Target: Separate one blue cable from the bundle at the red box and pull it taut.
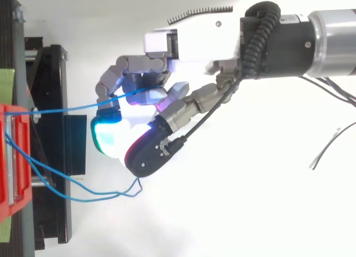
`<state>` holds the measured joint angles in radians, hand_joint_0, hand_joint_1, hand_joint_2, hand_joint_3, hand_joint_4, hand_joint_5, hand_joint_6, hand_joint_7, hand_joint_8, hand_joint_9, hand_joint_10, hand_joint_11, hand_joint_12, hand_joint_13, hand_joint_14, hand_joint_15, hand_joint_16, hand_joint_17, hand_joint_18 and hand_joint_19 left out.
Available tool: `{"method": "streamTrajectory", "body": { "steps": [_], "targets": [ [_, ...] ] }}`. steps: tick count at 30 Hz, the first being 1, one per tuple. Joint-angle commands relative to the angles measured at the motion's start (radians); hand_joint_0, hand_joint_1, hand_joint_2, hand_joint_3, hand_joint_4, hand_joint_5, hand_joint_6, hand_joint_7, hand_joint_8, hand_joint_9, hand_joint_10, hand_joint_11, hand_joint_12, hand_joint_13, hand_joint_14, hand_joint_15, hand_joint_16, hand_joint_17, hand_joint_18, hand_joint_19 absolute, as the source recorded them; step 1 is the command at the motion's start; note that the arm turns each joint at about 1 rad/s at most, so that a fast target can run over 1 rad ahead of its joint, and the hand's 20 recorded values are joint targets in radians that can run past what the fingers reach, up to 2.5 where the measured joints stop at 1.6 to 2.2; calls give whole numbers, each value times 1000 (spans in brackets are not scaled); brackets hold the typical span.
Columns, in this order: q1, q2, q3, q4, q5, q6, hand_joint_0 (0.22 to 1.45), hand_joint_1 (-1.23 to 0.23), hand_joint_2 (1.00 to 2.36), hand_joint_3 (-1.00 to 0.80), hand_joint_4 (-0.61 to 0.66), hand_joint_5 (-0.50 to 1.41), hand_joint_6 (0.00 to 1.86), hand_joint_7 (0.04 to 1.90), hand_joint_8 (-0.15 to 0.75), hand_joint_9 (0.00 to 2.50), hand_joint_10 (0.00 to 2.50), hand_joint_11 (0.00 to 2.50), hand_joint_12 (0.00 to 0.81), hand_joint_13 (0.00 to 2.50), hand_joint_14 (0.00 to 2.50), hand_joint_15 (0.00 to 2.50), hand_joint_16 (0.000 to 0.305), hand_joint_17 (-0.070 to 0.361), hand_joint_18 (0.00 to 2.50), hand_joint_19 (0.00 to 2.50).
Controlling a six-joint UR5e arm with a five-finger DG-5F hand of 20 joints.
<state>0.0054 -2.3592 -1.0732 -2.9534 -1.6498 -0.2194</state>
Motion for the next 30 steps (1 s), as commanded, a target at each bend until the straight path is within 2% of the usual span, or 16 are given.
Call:
{"method": "streamTrajectory", "body": {
  "steps": [1, 3, 4, 10, 11, 12, 15, 21, 24, 30],
  "targets": [
    [2, 0, -1, 5, 21, 8, 442, -638, 1000, -500, 88, -265, 867, 854, 380, 0, 2500, 1784, 604, 1006, 2500, 1754, 82, 186, 1329, 943],
    [2, 0, -1, 7, 31, 9, 435, -625, 1000, -500, 102, -263, 865, 846, 413, 0, 2500, 1909, 659, 1193, 2500, 1813, 87, 195, 1597, 923],
    [2, 0, -1, 7, 35, 9, 435, -620, 1000, -500, 104, -259, 855, 877, 429, 88, 2500, 2052, 684, 1262, 2500, 1888, 87, 196, 1675, 971],
    [2, 0, -2, 8, 54, 9, 428, -608, 1000, -500, 132, -252, 851, 902, 456, 238, 2500, 2222, 734, 1502, 2500, 1947, 90, 202, 1896, 1019],
    [2, 0, -1, 7, 70, 11, 427, -607, 1000, -500, 133, -252, 850, 908, 459, 260, 2500, 2230, 742, 1536, 2500, 1963, 276, 207, 1970, 982],
    [4, 0, -1, 7, 93, 11, 427, -605, 1000, -500, 137, -252, 849, 911, 460, 273, 2500, 2259, 745, 1550, 2500, 1955, 280, 210, 2008, 958],
    [4, 0, -2, 8, 131, 18, 425, -602, 1000, -500, 141, -252, 848, 922, 461, 285, 2500, 2294, 750, 1586, 2500, 1950, 285, 214, 2054, 939],
    [10, 0, -4, 8, 165, 32, 429, -580, 1000, -500, 155, -253, 846, 920, 455, 293, 2500, 2289, 753, 1591, 2500, 1957, 286, 215, 2070, 952],
    [11, 0, -4, 5, 196, 57, 431, -573, 1000, -500, 160, -252, 845, 916, 451, 306, 2500, 2278, 756, 1590, 2500, 1952, 282, 211, 2065, 934],
    [10, 0, -4, -3, 203, 92, 442, -559, 1000, -500, 159, -253, 843, 918, 445, 327, 2500, 2297, 757, 1582, 2500, 1935, 279, 209, 2051, 906]
  ]
}}
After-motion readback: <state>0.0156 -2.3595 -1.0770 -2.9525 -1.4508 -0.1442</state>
